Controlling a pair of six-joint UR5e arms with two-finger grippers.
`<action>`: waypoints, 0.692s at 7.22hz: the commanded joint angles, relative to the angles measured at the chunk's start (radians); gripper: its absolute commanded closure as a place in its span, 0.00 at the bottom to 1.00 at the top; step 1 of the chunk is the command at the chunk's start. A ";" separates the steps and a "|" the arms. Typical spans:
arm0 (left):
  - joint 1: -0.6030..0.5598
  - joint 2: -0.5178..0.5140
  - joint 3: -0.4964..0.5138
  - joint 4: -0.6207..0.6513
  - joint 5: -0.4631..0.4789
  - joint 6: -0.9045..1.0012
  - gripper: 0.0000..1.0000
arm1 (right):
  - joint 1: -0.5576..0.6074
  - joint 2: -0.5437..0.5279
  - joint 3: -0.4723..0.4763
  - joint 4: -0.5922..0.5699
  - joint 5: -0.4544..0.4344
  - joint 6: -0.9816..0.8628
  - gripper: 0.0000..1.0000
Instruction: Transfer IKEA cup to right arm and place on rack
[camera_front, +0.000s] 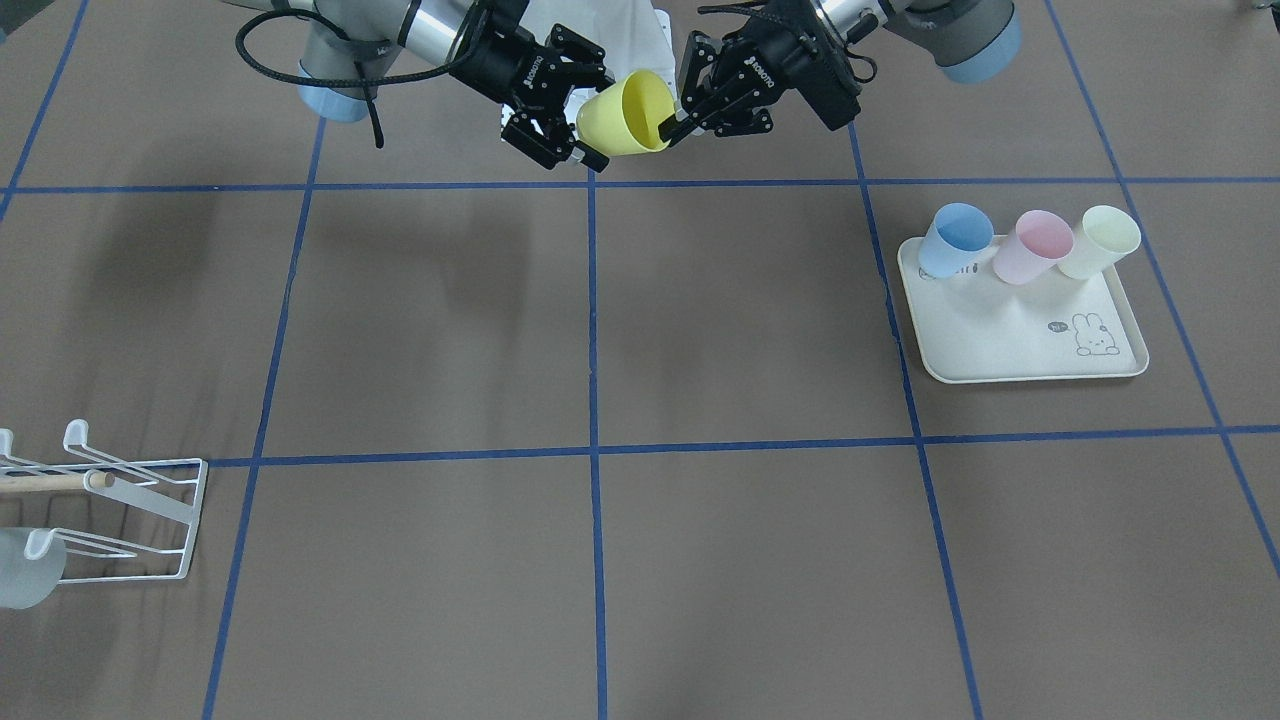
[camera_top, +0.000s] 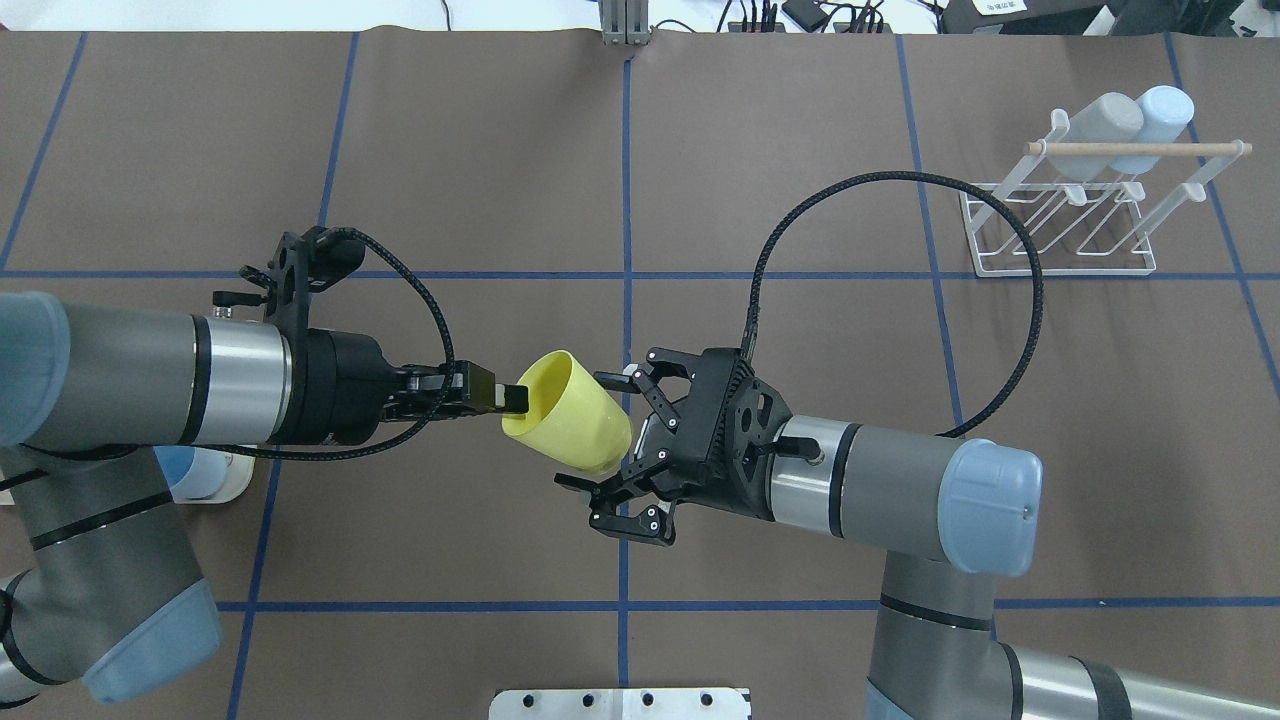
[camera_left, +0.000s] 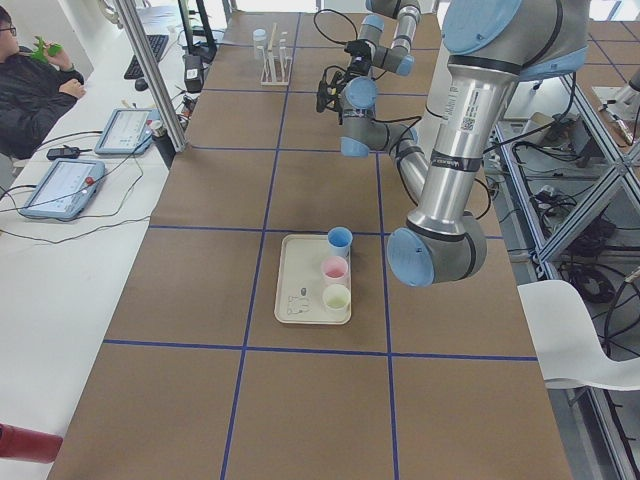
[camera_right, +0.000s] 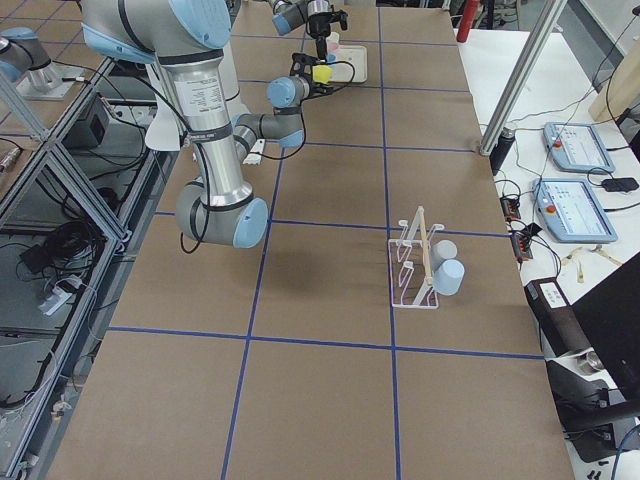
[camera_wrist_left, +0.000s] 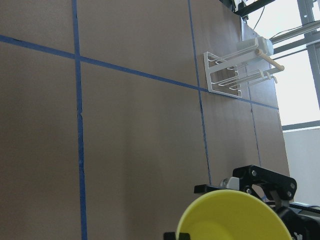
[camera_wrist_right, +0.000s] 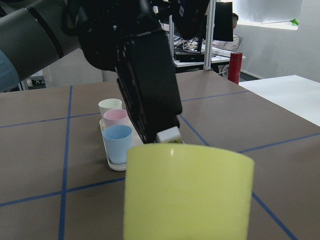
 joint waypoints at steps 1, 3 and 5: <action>0.000 0.001 -0.003 -0.002 -0.006 0.001 1.00 | 0.000 -0.002 0.000 0.002 0.000 0.000 0.11; -0.001 0.002 -0.006 -0.002 -0.006 0.001 1.00 | 0.000 -0.002 0.000 0.002 -0.020 0.000 0.11; -0.002 0.002 -0.006 -0.004 -0.006 0.001 1.00 | 0.002 -0.002 0.001 0.002 -0.026 0.000 0.23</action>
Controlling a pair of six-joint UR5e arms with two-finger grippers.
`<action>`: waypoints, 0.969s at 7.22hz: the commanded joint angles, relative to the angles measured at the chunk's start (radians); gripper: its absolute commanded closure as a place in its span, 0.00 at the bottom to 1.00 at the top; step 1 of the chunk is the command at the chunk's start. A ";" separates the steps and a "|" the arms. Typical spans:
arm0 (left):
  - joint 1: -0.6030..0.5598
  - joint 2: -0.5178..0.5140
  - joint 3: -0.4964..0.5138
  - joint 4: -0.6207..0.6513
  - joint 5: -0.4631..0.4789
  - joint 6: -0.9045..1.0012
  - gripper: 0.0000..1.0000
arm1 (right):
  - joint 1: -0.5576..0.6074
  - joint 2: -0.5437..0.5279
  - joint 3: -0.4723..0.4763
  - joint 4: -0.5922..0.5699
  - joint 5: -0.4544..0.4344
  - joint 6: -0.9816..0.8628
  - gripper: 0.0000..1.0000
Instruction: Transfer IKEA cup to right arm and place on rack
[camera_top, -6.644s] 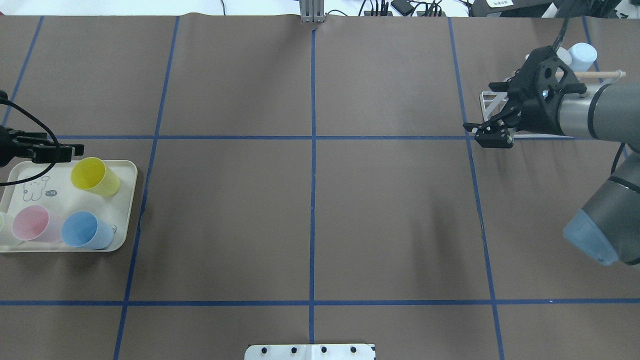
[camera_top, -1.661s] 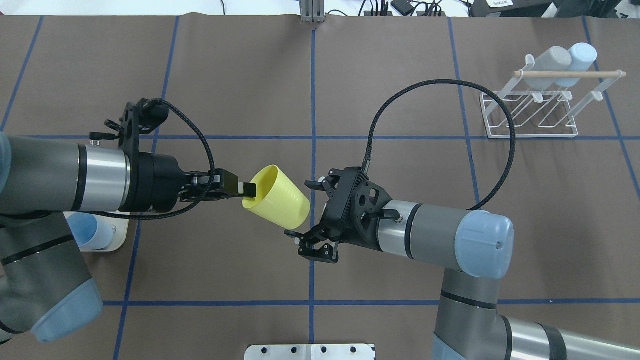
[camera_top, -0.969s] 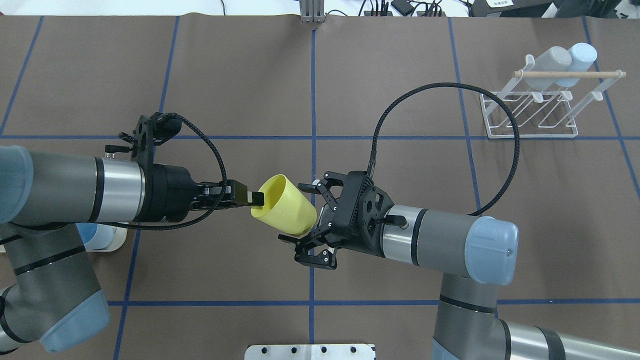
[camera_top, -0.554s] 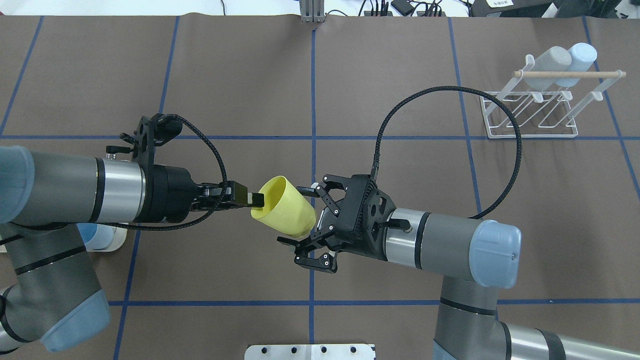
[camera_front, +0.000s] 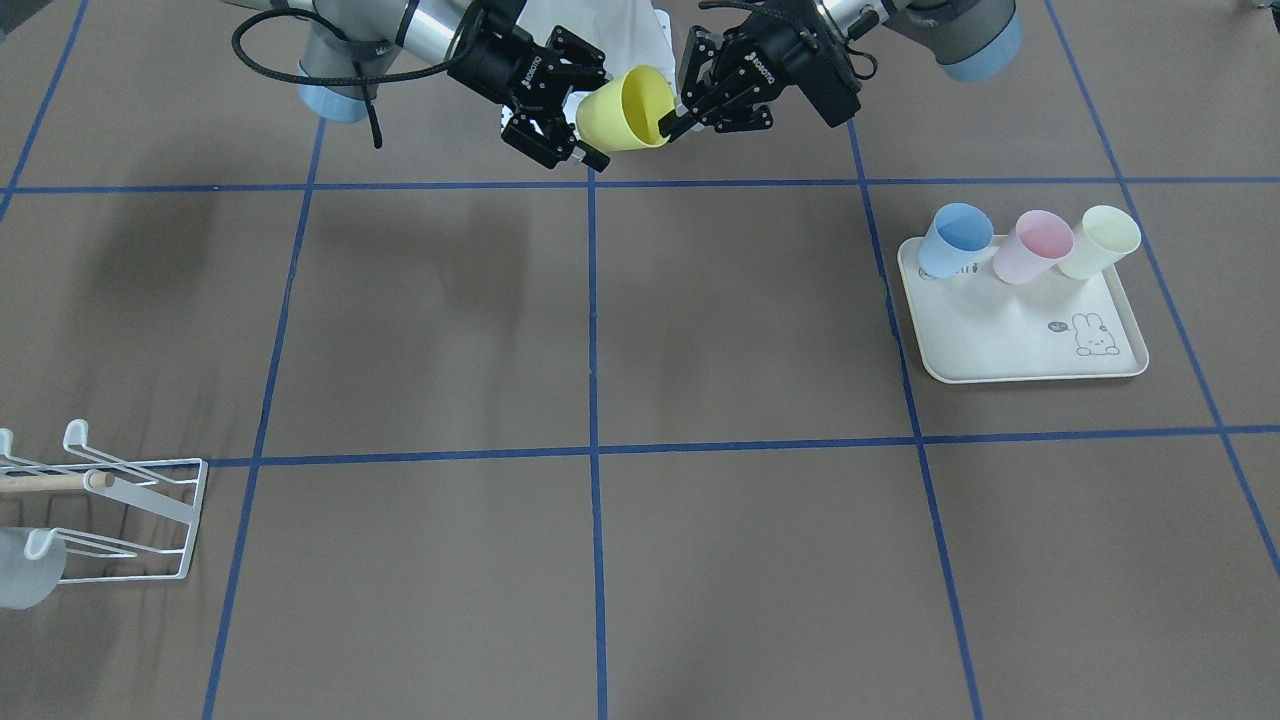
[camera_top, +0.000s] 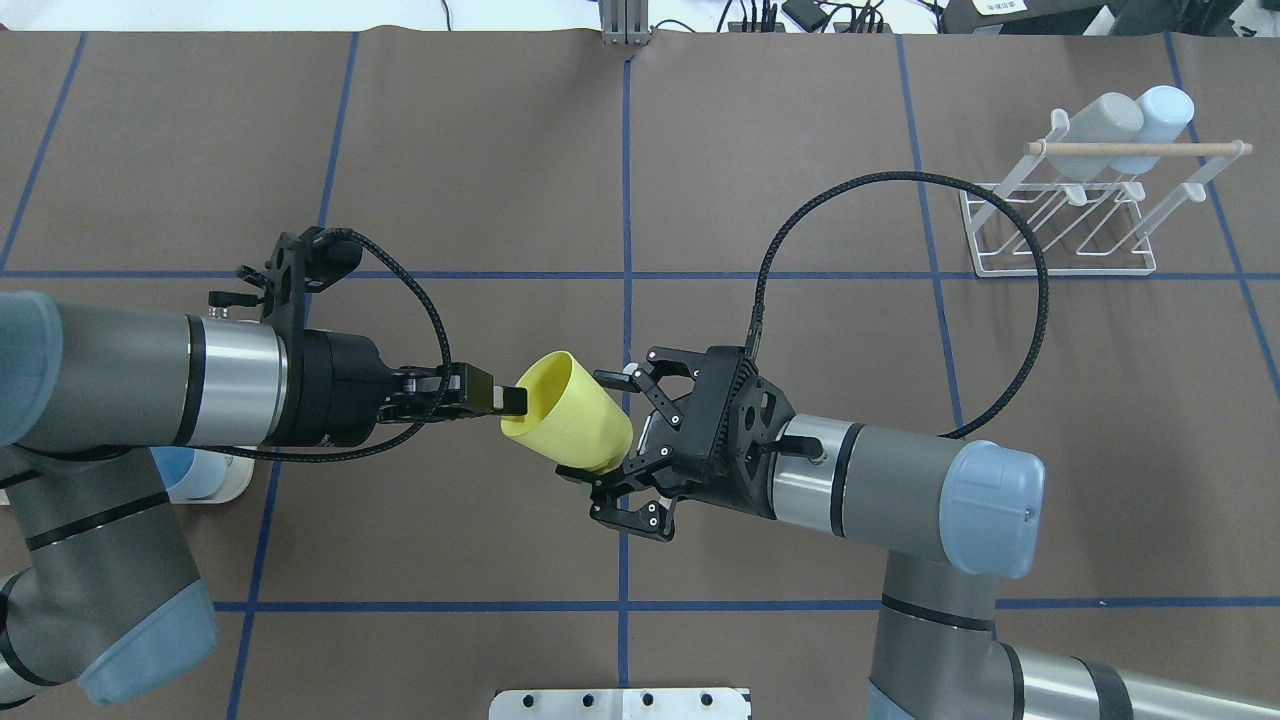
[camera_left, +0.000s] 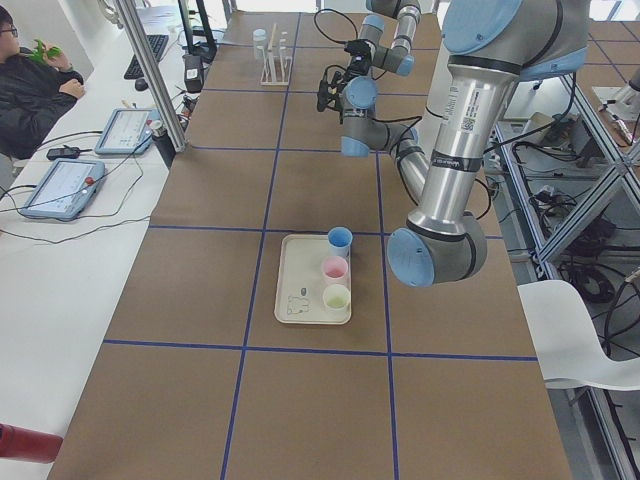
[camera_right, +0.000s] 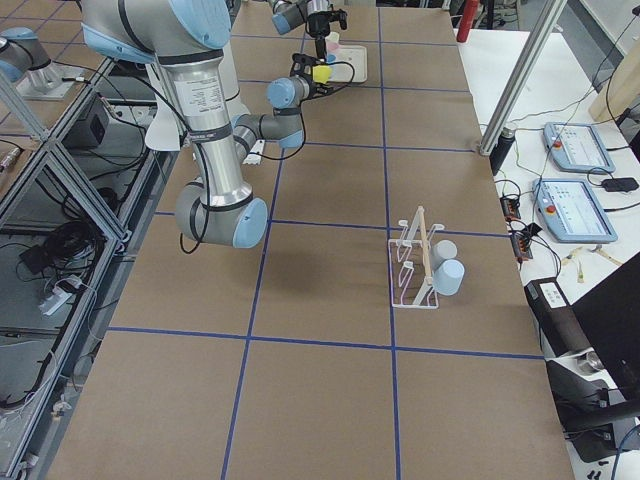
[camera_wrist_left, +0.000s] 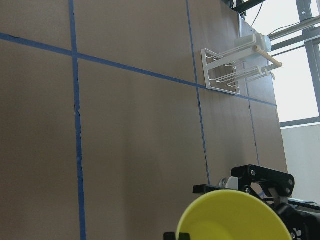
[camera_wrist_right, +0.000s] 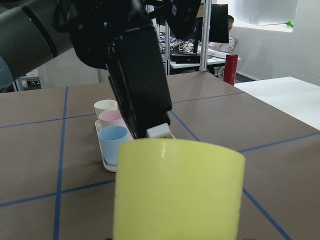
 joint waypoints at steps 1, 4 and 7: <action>0.000 0.000 -0.001 0.000 0.000 0.000 1.00 | 0.000 0.001 0.001 0.000 -0.009 0.000 0.33; 0.000 0.000 -0.002 0.000 0.004 0.000 0.01 | 0.001 -0.013 0.001 0.001 -0.031 0.000 1.00; -0.032 0.021 -0.002 0.016 0.006 0.003 0.00 | 0.009 -0.033 0.003 -0.018 -0.051 0.000 1.00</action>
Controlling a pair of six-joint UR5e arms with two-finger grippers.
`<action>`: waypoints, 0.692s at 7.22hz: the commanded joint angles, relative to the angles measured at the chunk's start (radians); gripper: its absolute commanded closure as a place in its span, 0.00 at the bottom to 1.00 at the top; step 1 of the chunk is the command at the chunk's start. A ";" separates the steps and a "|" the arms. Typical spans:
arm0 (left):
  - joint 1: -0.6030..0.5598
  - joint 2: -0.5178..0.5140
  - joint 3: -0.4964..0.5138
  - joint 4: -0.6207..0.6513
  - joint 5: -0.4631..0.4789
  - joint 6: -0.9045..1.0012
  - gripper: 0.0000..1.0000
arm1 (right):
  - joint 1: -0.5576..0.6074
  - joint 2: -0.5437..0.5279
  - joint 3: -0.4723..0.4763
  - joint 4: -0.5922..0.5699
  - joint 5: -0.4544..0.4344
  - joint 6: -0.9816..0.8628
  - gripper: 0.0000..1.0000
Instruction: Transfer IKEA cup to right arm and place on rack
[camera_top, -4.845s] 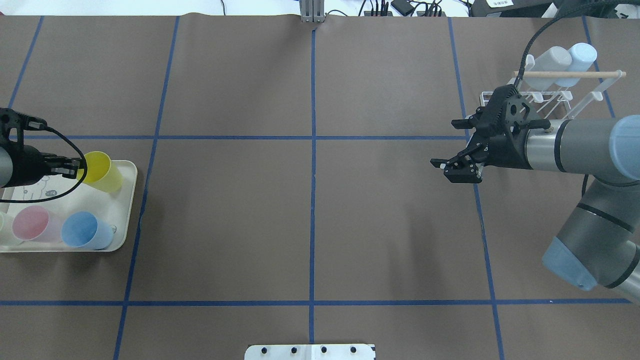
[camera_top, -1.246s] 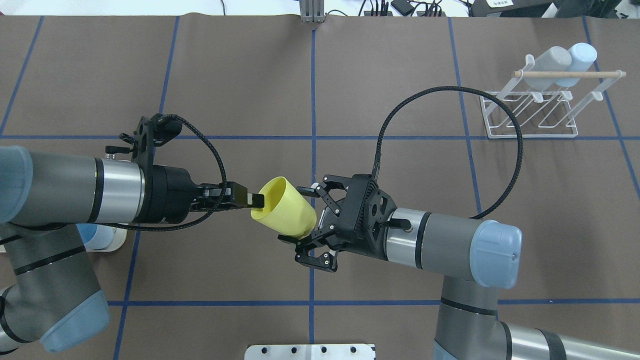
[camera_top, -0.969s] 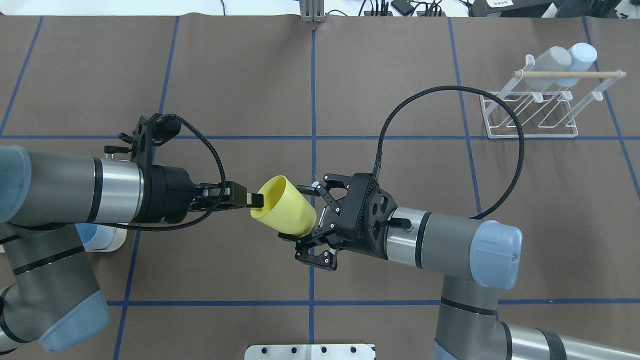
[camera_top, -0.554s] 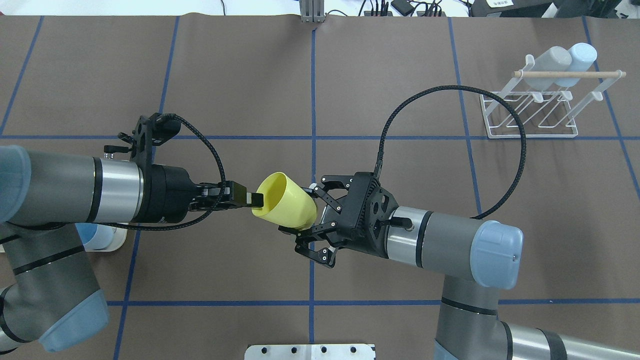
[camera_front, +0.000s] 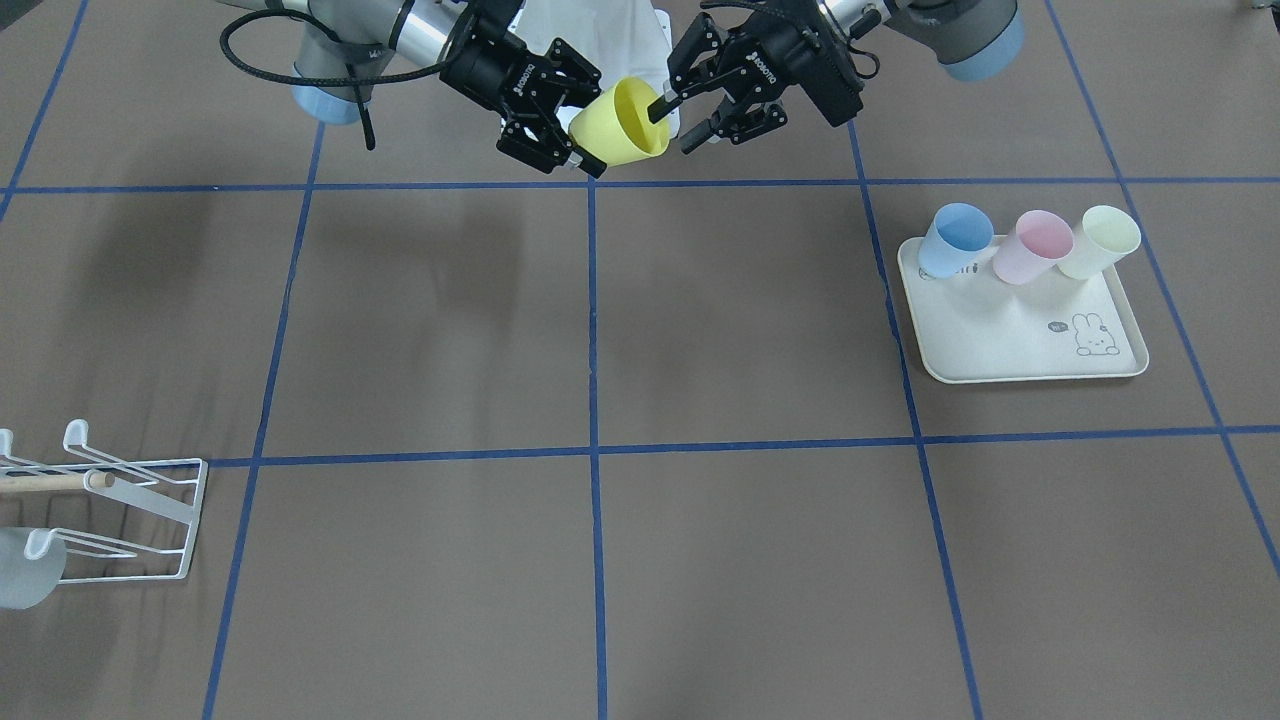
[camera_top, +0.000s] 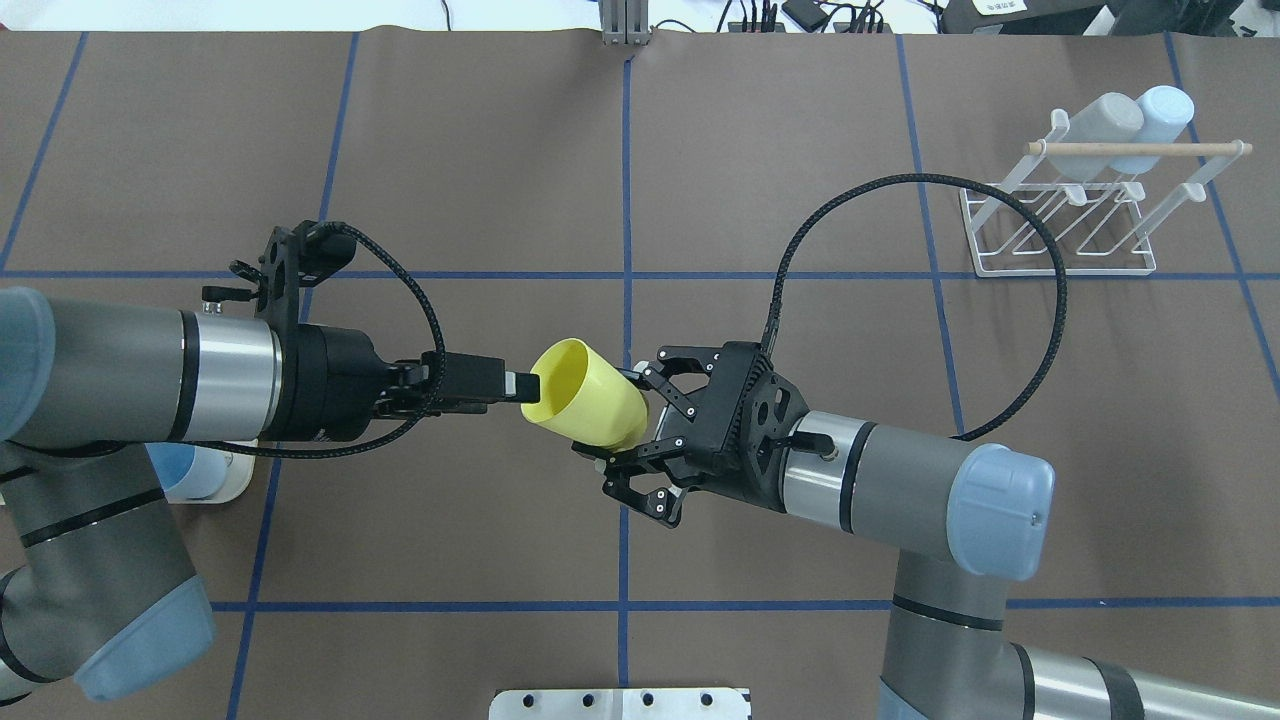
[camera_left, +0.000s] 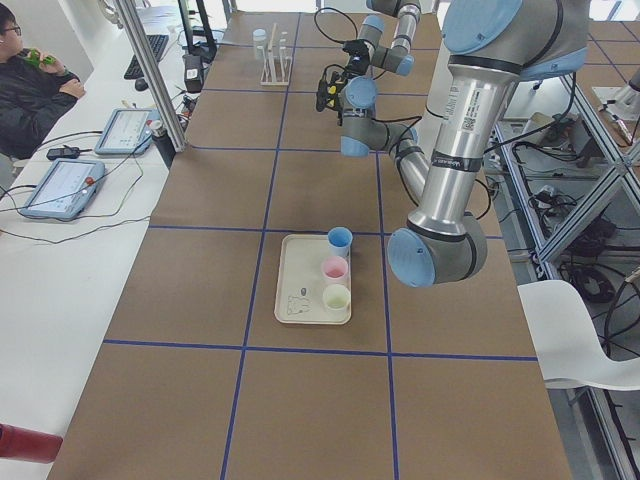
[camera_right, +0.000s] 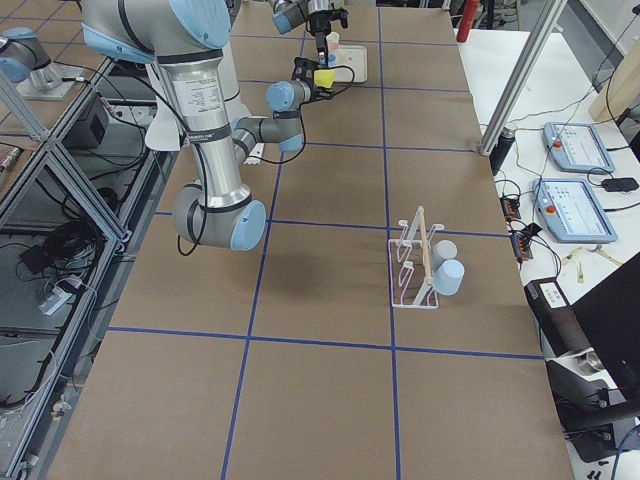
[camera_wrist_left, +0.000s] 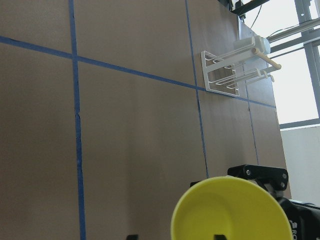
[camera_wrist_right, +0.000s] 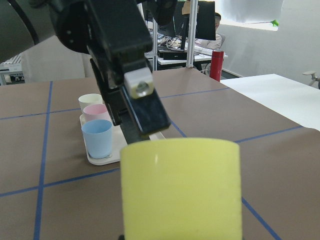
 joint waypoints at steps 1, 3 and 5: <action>-0.053 0.059 0.001 0.012 0.001 0.015 0.00 | 0.025 -0.018 0.006 -0.059 -0.034 -0.002 1.00; -0.134 0.191 0.002 0.018 0.000 0.220 0.00 | 0.083 -0.018 0.010 -0.255 -0.085 -0.017 1.00; -0.220 0.286 0.001 0.082 0.001 0.459 0.00 | 0.146 -0.016 0.009 -0.485 -0.108 -0.157 1.00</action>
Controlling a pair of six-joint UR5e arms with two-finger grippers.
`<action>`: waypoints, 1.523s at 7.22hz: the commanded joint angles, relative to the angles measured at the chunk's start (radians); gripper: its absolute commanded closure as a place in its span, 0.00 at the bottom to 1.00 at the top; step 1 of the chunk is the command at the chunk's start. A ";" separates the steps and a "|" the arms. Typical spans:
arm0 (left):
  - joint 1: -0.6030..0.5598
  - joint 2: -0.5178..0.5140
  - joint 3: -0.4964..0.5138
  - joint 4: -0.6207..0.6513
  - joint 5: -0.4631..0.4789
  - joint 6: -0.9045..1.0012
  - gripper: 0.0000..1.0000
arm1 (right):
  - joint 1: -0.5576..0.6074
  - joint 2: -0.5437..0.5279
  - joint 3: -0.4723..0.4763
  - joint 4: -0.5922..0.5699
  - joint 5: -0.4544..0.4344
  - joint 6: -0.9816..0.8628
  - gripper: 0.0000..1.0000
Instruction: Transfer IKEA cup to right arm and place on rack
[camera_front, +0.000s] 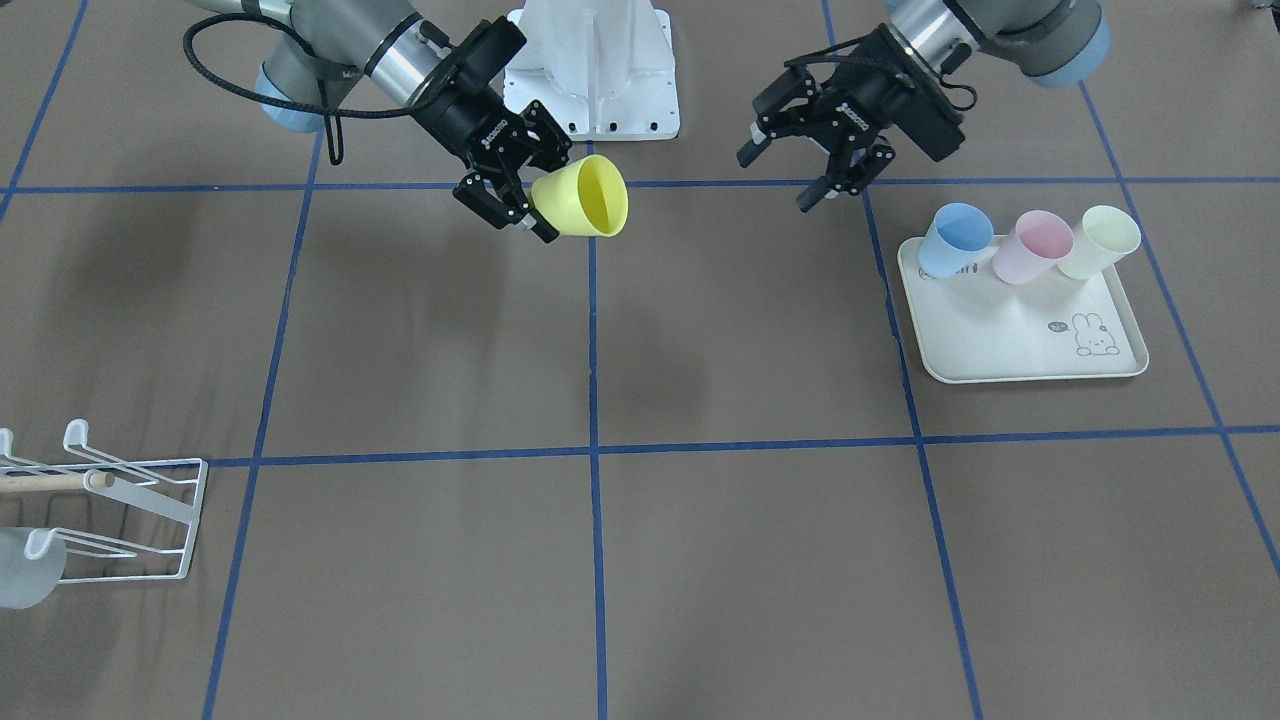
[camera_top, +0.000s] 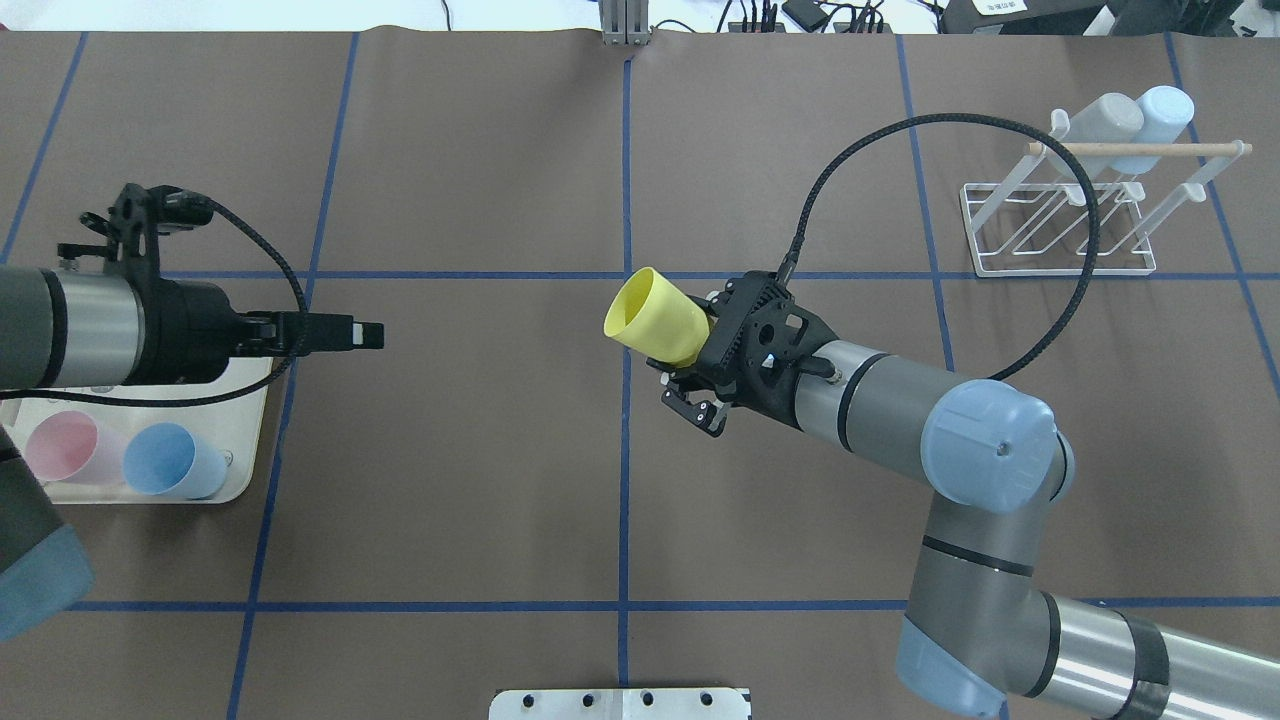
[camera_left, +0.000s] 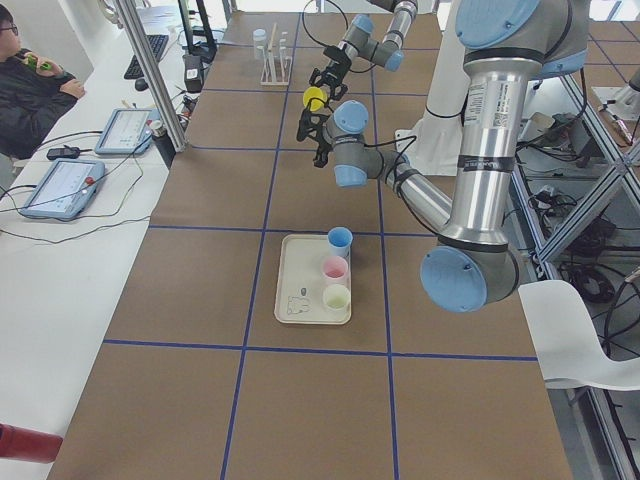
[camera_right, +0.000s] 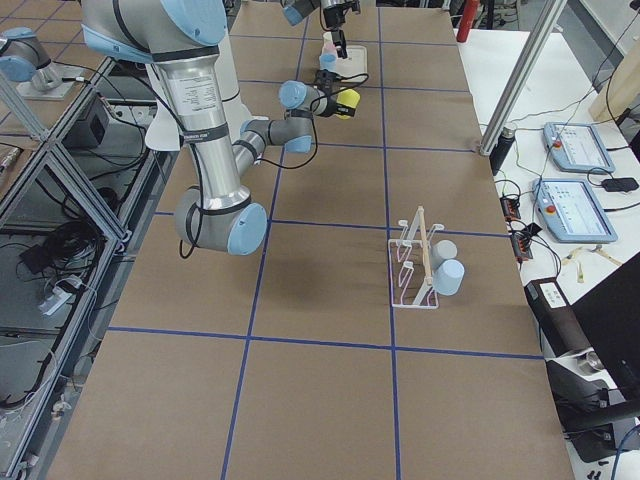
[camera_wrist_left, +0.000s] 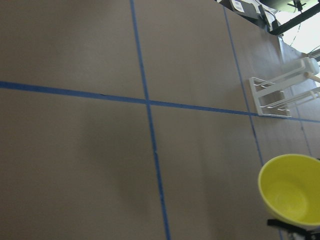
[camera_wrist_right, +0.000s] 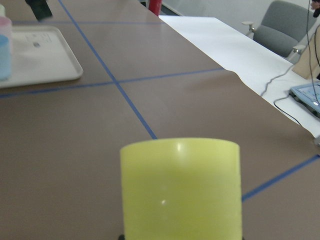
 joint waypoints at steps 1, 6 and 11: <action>-0.086 0.104 0.000 0.028 -0.003 0.249 0.00 | 0.054 0.003 0.004 -0.243 -0.112 -0.140 1.00; -0.141 0.166 0.006 0.030 -0.004 0.480 0.00 | 0.237 0.013 0.170 -0.786 -0.357 -0.784 1.00; -0.140 0.166 0.011 0.025 -0.006 0.468 0.00 | 0.440 0.035 0.075 -0.806 -0.311 -1.295 1.00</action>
